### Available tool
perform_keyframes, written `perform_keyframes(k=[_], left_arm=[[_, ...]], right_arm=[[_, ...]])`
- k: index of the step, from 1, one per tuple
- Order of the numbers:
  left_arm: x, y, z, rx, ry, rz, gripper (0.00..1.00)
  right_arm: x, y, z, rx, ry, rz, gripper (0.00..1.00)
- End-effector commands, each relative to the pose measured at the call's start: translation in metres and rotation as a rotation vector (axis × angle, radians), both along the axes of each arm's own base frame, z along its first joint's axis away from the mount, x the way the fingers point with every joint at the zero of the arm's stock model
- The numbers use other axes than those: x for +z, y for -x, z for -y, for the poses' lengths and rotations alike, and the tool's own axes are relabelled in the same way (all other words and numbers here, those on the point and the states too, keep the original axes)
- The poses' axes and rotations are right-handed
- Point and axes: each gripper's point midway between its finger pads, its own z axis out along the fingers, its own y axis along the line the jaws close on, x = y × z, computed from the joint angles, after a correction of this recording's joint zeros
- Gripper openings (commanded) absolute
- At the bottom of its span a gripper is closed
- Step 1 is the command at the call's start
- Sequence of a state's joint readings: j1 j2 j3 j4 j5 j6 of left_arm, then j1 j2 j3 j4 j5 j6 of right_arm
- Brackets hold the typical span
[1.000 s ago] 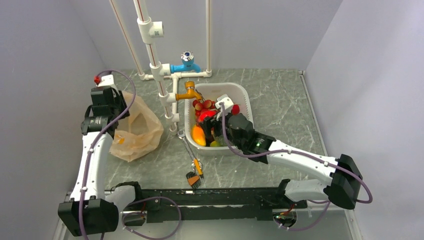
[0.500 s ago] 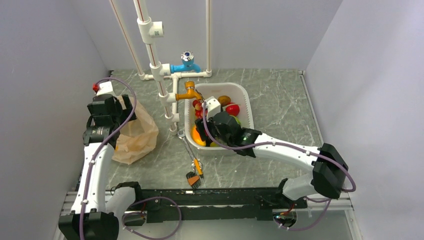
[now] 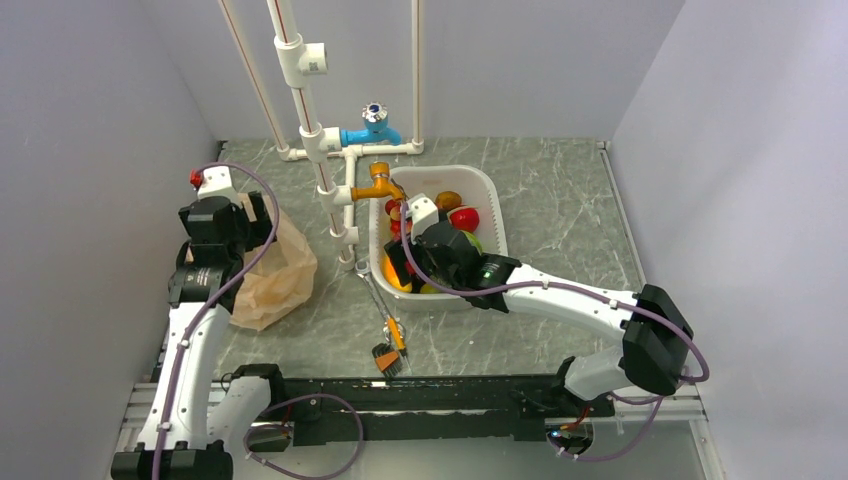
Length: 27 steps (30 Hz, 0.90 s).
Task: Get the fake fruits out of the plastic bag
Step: Place the fake fruit in the bin, then reset both arms
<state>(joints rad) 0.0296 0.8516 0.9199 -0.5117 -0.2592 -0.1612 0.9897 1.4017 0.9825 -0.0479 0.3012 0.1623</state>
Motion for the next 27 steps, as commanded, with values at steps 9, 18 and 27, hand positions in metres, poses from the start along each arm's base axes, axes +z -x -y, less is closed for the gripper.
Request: perform_keyframes(k=[9,18,27], left_arm=[[0.016,-0.001,0.007,-0.013,-0.076,0.072,0.94],[0.046,0.024,0.035,-0.129,-0.083,0.229,0.95],[0.122,0.093,0.047,-0.202,0.068,0.229,0.98]], right_arm=[[0.057,0.007,0.012,0.001,-0.095,0.067,0.99],[0.123,0.024,0.069,-0.087,-0.174,0.175,0.99],[0.18,0.047,0.156,-0.246,-0.238,0.322,0.99]])
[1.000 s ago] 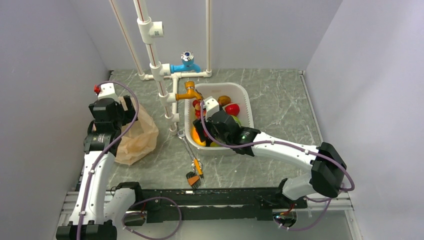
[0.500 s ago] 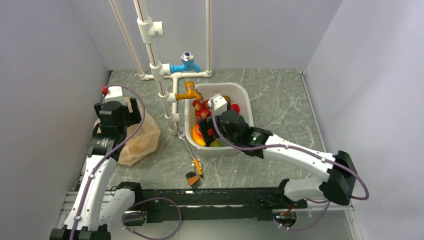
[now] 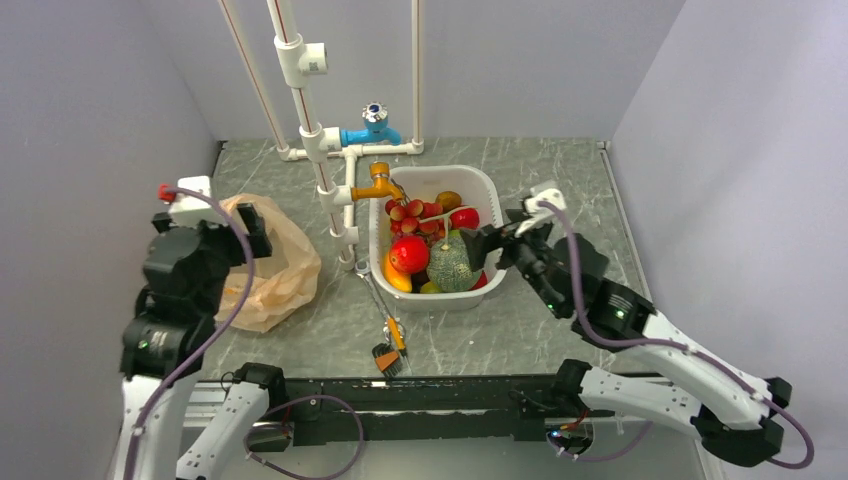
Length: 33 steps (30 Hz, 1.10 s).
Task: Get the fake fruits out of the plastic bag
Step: Reset both arms
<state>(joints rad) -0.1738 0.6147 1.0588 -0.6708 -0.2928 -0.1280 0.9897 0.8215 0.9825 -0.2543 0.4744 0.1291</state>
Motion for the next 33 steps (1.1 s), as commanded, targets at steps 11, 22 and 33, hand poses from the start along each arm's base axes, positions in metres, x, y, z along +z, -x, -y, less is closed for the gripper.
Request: perform_keyframes(k=[11,22,33], left_arm=[[0.153,0.126,0.039,-0.286,0.342,0.426,0.98],[0.18,0.175,0.028,-0.284,0.432,0.573,0.98],[0.167,0.171,0.03,-0.278,0.458,0.533,0.98]], right_arm=[[0.069,0.029,0.088,-0.144,-0.113,0.145,0.99],[0.1,0.041,0.146,-0.303,-0.222,0.195,0.99],[0.108,0.056,0.156,-0.255,-0.317,0.241,1.0]])
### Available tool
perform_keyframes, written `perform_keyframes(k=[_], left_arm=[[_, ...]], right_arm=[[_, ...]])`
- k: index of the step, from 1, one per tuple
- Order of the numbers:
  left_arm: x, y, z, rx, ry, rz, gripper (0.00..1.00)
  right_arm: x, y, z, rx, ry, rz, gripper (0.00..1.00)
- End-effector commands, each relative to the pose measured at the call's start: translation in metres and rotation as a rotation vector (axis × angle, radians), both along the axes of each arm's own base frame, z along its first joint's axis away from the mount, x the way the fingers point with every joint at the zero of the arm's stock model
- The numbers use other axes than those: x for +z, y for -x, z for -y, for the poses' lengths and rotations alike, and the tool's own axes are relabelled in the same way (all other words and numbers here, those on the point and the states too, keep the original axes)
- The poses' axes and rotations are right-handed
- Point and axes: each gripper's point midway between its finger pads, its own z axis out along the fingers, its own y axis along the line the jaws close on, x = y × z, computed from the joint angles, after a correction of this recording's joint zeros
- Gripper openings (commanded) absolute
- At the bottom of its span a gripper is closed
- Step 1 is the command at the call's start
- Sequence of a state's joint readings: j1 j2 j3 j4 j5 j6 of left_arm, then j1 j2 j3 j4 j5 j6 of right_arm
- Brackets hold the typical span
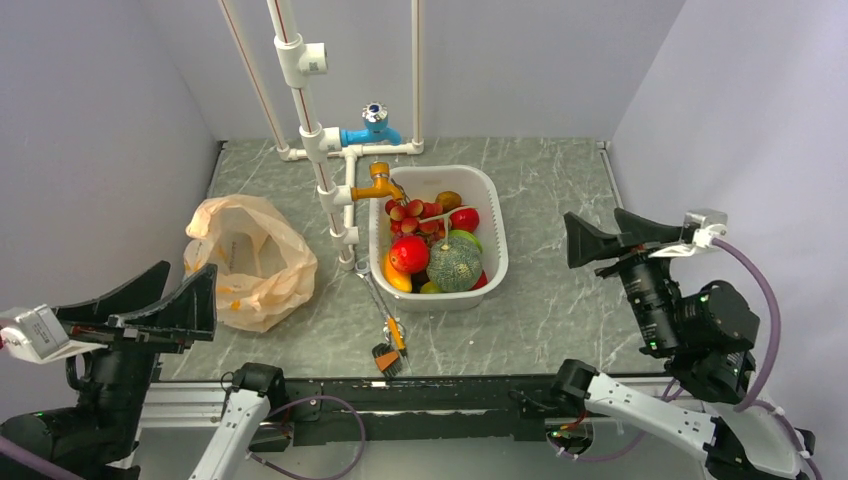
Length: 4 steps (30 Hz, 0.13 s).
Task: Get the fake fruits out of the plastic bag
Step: Reset both arms
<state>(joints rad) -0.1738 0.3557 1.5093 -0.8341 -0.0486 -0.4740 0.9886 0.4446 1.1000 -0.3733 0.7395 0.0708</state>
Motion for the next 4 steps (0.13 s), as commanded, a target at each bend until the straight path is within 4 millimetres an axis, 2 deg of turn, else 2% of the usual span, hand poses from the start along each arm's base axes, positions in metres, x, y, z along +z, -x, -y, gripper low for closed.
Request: perform_keyframes(k=[1,4], left_arm=[[0.0005,0.0025,0.0027,-0.021,0.021,0.007,0.98],[-0.0011,0.0009,0.0027,-0.02,0.023,0.004,0.98]], right_arm=[[0.0099,0.0076,0.0076,0.015,-0.042,0.044,0.99],[0.0089,0.0079,0.0056,0.025,-0.017,0.052,0.99]])
